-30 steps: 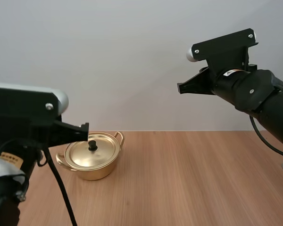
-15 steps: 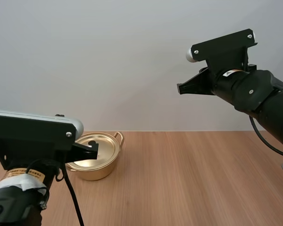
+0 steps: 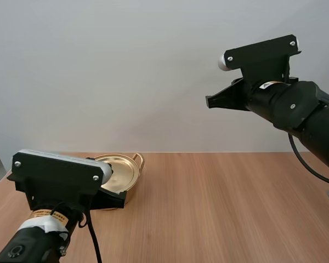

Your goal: Open the pot, put the car inside, and close it

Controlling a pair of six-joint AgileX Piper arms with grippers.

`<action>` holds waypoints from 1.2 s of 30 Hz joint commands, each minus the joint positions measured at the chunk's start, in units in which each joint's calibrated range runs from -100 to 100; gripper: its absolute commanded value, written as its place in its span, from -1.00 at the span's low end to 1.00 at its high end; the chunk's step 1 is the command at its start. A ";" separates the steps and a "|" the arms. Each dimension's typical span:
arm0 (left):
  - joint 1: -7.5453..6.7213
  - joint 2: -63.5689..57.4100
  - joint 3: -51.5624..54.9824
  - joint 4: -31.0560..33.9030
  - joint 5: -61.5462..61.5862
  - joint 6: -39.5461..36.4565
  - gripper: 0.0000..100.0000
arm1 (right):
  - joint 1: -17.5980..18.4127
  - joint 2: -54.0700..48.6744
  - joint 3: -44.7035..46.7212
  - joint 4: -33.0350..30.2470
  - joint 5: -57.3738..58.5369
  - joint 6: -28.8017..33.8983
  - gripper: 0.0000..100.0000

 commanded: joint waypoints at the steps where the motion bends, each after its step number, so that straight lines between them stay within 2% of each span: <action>1: 0.04 0.00 0.00 1.84 1.90 -3.23 -1.00 | 0.01 -0.04 0.15 0.06 1.18 0.09 -1.00; 7: 0.36 0.00 0.29 1.84 7.64 -5.03 -1.00 | 0.01 -0.04 0.15 -0.06 3.20 0.09 -1.00; 15: 1.21 0.00 4.96 1.84 4.23 -8.77 -1.00 | 0.01 -0.04 0.15 -0.06 4.01 0.09 -1.00; 20: 1.21 0.00 9.58 1.84 0.55 -8.77 -1.00 | 0.01 -0.04 0.15 -0.06 4.01 0.09 -1.00; 36: 1.21 0.00 9.58 1.84 -1.82 -9.45 -1.00 | 0.01 0.08 0.36 0.02 6.81 0.17 -1.00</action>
